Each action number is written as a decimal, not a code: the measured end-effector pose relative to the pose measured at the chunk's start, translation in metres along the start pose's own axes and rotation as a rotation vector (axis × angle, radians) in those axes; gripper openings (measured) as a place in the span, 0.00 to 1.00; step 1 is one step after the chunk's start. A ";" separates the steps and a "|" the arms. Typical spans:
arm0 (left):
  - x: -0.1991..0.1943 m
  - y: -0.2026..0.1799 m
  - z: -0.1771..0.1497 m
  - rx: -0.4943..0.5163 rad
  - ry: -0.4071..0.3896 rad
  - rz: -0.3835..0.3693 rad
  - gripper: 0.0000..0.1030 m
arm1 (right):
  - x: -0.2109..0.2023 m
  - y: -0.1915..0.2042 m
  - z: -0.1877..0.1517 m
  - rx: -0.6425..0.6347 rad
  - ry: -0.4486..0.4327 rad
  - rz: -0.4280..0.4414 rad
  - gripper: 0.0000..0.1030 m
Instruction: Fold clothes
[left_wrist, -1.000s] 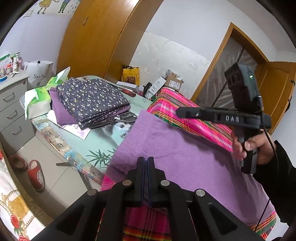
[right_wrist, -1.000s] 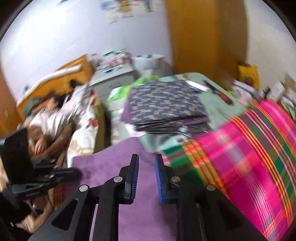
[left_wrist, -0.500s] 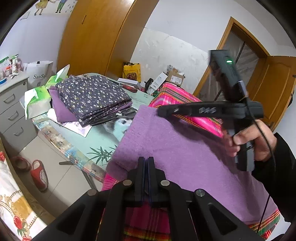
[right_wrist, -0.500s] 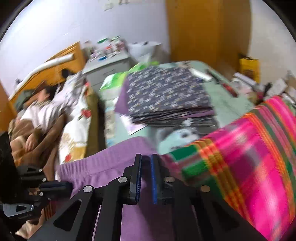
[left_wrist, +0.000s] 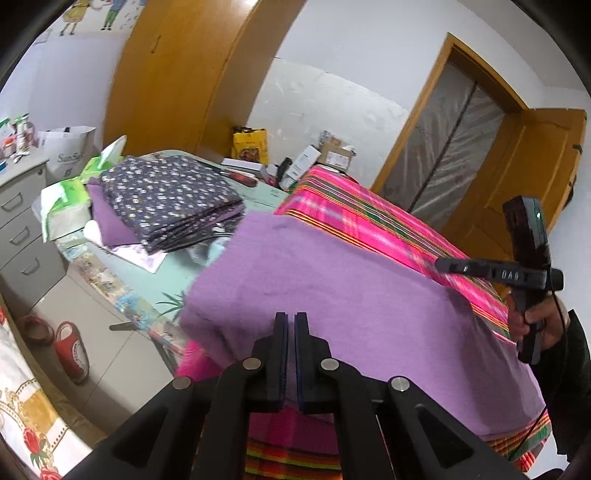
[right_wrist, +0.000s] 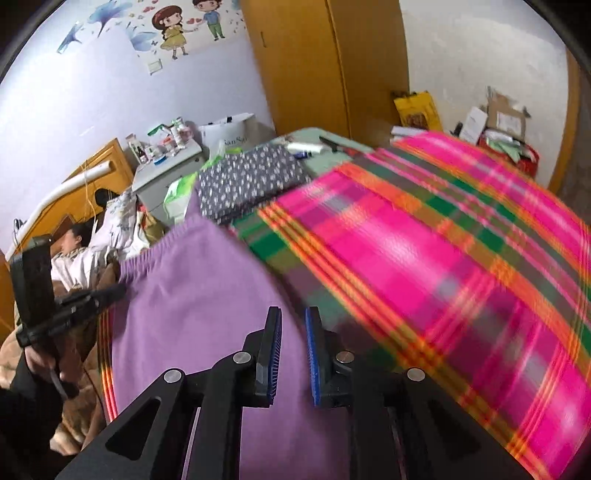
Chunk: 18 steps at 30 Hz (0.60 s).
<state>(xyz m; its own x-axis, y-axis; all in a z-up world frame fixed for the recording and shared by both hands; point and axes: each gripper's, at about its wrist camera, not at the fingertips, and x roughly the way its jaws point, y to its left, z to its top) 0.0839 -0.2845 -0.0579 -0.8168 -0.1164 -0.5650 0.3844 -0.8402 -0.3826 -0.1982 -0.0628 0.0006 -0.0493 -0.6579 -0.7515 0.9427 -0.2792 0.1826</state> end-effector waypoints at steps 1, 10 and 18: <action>0.001 -0.003 -0.001 0.005 0.005 -0.006 0.02 | 0.003 0.000 -0.005 -0.003 0.010 0.002 0.14; 0.005 -0.011 -0.011 0.012 0.038 -0.017 0.02 | 0.003 -0.044 -0.015 0.144 -0.001 -0.084 0.13; 0.005 -0.020 -0.013 0.031 0.041 -0.047 0.02 | -0.029 -0.058 -0.041 0.142 0.000 -0.008 0.35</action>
<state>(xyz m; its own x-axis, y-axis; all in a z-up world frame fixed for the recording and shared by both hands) 0.0776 -0.2613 -0.0628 -0.8148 -0.0551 -0.5771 0.3321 -0.8603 -0.3867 -0.2379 0.0010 -0.0140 -0.0563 -0.6552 -0.7534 0.8860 -0.3806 0.2648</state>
